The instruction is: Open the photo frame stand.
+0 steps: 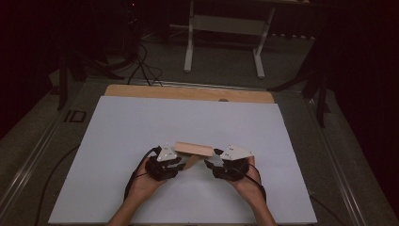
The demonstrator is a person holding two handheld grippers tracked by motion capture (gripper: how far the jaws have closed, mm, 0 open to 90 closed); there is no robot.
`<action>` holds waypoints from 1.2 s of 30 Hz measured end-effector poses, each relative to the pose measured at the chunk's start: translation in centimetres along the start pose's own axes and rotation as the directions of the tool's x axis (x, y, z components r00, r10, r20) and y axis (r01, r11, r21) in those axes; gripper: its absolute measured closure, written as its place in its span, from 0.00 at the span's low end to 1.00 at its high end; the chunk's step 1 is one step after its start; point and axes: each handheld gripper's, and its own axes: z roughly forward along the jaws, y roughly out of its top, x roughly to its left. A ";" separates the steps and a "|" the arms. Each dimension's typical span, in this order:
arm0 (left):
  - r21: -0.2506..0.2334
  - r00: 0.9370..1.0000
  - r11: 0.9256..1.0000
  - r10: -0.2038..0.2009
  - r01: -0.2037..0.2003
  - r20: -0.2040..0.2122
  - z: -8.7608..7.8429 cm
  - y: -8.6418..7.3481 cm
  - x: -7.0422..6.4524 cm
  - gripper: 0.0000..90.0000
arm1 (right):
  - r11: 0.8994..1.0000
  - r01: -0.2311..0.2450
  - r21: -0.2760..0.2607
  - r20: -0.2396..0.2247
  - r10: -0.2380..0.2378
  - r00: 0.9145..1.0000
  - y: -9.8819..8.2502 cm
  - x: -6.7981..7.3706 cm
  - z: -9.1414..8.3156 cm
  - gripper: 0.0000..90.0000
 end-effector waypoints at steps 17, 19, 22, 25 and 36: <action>-0.022 1.000 1.000 -0.002 0.001 -0.028 -1.1 -0.3 0.5 0.77 | 1.000 -0.003 0.007 -0.024 0.003 1.000 -0.4 -0.4 -0.3 0.49; -0.031 1.000 1.000 -0.003 0.002 -0.030 -1.2 -0.3 0.6 0.78 | 1.000 0.003 0.015 -0.027 -0.002 1.000 -0.5 -0.4 -0.2 0.49; -0.037 0.999 0.999 -0.001 0.000 -0.034 -1.4 -0.3 0.7 0.79 | 0.999 0.009 0.032 -0.024 -0.008 1.000 -0.7 -0.5 -0.2 0.50; -0.047 0.999 0.999 -0.006 0.004 -0.036 -1.6 -0.3 0.8 0.81 | 0.999 0.011 0.050 -0.035 -0.010 0.999 -1.1 -0.8 -0.3 0.54; -0.065 0.999 0.998 -0.021 0.018 -0.047 -2.0 -0.2 1.1 0.88 | 0.997 -0.007 0.082 -0.021 0.009 1.000 -1.8 -2.2 -0.9 0.67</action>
